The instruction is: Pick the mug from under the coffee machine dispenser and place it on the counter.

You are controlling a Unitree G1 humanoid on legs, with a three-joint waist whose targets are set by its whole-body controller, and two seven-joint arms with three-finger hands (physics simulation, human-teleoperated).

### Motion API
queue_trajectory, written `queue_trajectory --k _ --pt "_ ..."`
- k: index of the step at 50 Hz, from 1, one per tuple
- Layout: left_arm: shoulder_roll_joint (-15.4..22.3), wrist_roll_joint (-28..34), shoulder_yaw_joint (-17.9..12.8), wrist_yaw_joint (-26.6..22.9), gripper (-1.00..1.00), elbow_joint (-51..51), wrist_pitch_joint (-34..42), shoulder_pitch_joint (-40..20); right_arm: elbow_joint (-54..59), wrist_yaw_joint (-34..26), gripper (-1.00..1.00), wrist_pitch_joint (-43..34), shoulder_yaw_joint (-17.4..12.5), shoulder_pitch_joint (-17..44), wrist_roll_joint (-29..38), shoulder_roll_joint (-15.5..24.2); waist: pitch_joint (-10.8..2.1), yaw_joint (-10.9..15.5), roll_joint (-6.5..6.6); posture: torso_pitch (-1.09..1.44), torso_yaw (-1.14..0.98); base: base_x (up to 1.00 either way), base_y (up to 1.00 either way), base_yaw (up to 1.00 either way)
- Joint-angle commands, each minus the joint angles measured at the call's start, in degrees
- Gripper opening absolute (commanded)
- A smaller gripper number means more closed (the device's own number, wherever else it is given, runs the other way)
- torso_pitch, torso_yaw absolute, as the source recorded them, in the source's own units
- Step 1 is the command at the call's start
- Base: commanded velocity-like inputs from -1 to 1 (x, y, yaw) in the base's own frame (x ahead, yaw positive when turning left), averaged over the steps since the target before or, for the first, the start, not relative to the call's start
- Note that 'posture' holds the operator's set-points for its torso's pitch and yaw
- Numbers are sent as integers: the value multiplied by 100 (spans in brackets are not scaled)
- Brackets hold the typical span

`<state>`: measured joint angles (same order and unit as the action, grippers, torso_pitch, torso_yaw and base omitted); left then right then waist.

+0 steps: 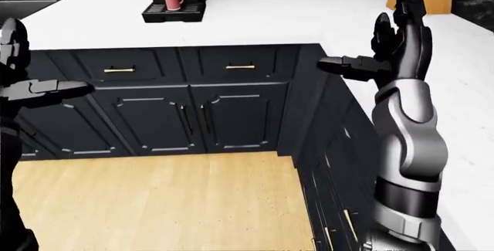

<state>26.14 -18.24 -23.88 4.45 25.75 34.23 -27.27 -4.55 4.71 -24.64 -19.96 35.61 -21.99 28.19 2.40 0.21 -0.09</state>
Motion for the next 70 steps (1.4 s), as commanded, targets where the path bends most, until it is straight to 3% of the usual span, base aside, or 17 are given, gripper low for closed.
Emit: queue_trajectory --k 1,17,18,20,28,31,34,40,44,46,49,56,58,60,61,63,70 --pt "150 -70 -76 40 100 131 -161 -157 -135 -21 100 206 -52 209 -22 143 -125 3 -3 0 0 0 0 0" --pt "533 -224 -286 153 100 -49 -265 -172 -11 -89 100 231 -67 291 22 336 -121 -4 15 0 0 0 0 0" --pt "535 -230 -285 157 100 -45 -262 -170 -18 -99 100 231 -67 288 28 340 -268 -9 38 0 0 12 0 0" --pt "551 -232 -287 159 100 -45 -258 -171 -24 -109 100 223 -78 287 34 347 -106 -13 55 0 0 14 0 0" --pt "570 -246 -299 175 100 -29 -246 -164 -50 -145 100 174 -81 266 37 348 -64 -25 6 0 0 17 0 0" --pt "574 -255 -317 171 100 -18 -242 -149 -64 -154 100 159 -82 268 40 346 -60 -42 92 0 0 19 0 0" --pt "572 -251 -307 175 100 -18 -247 -145 -45 -163 100 165 -87 273 43 349 -26 -23 350 0 0 19 0 0" --pt "598 -256 -331 172 100 -24 -238 -156 -34 -175 100 184 -79 268 66 344 -123 2 260 0 0 19 0 0" --pt "589 -256 -324 174 100 -19 -242 -139 4 -202 100 223 -79 264 83 339 -55 58 18 0 0 19 0 0" --pt "596 -257 -325 175 100 -7 -232 -140 1 -196 100 236 -82 276 89 340 -113 77 -256 0 0 19 0 0" --pt "601 -274 -333 188 100 14 -200 -157 1 -198 100 241 -77 268 93 333 -36 25 -267 0 0 19 0 0" --pt "609 -302 -345 202 100 21 -189 -155 -47 -188 100 179 -88 260 55 330 25 -56 74 0 0 19 0 0" --pt "614 -311 -354 207 100 23 -184 -156 -61 -189 100 154 -98 269 40 345 -17 -88 283 0 0 18 0 0" --pt "618 -320 -355 213 100 30 -177 -158 -65 -185 100 138 -102 278 26 352 -169 -92 673 0 0 17 0 0" --pt "633 -323 -359 214 100 34 -170 -164 -79 -179 100 126 -99 277 25 356 -107 -42 394 0 0 16 0 0" --pt "658 -340 -380 216 100 27 -157 -176 -105 -175 100 98 -102 282 11 364 -106 -30 466 0 0 16 0 0" --pt "676 -348 -380 230 100 0 -181 -184 -129 -176 100 56 -103 293 -7 380 -73 32 52 0 0 16 0 0"
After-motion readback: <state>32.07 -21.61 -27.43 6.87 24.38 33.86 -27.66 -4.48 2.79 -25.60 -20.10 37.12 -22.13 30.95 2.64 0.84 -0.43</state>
